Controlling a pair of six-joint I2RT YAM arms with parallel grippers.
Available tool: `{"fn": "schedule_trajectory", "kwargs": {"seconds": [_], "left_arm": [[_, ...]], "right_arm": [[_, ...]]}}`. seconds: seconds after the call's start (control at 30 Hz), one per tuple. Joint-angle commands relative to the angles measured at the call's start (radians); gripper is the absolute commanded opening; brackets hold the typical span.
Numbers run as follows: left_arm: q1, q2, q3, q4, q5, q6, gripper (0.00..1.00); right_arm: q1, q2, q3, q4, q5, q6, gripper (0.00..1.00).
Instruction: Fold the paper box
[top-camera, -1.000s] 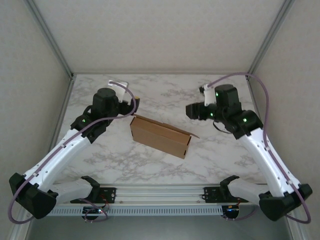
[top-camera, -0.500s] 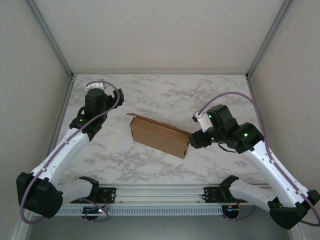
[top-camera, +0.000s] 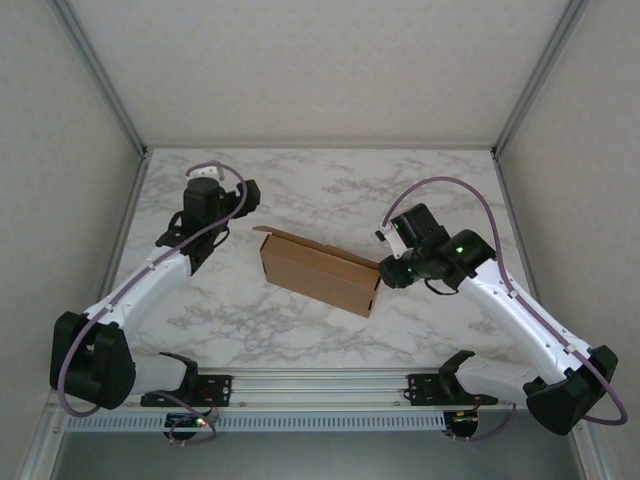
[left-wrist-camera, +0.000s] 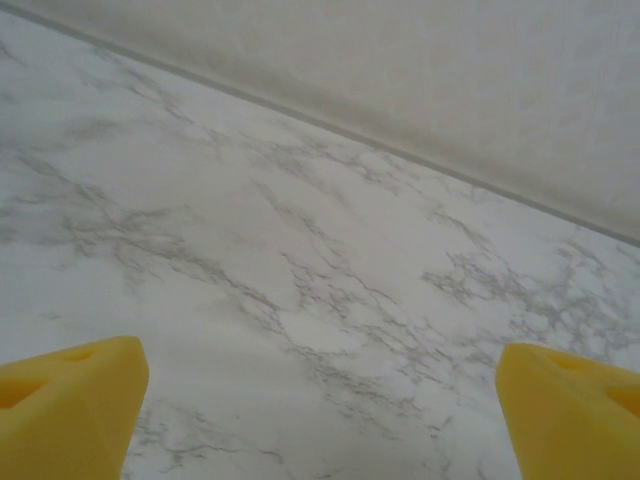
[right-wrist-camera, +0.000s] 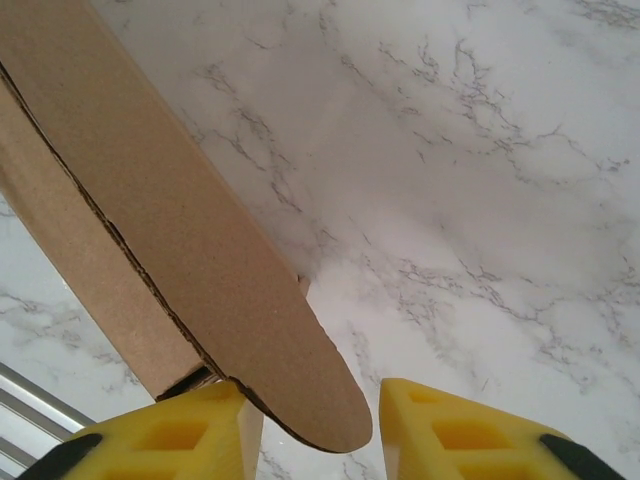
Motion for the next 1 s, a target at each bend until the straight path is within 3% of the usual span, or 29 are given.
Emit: {"fn": "schedule_trajectory", "kwargs": {"seconds": [0.0,0.33,0.63,0.97], "left_arm": [[0.010,0.024,-0.004,0.065,0.087,-0.058,0.88],[0.010,0.035,-0.046,0.106,0.235,-0.124,0.78],[0.006,-0.100,-0.171,0.134,0.292,-0.217,0.75],[-0.018,-0.259,-0.285,0.118,0.323,-0.258,0.73]], "right_arm": [[0.008,0.012,-0.008,-0.010,0.006,0.020,0.32],[0.008,0.034,0.008,0.004,0.009,0.047,0.16],[0.008,0.078,0.060,0.020,-0.012,0.170,0.08],[0.008,0.050,0.033,0.143,-0.006,0.099,0.01]]}}
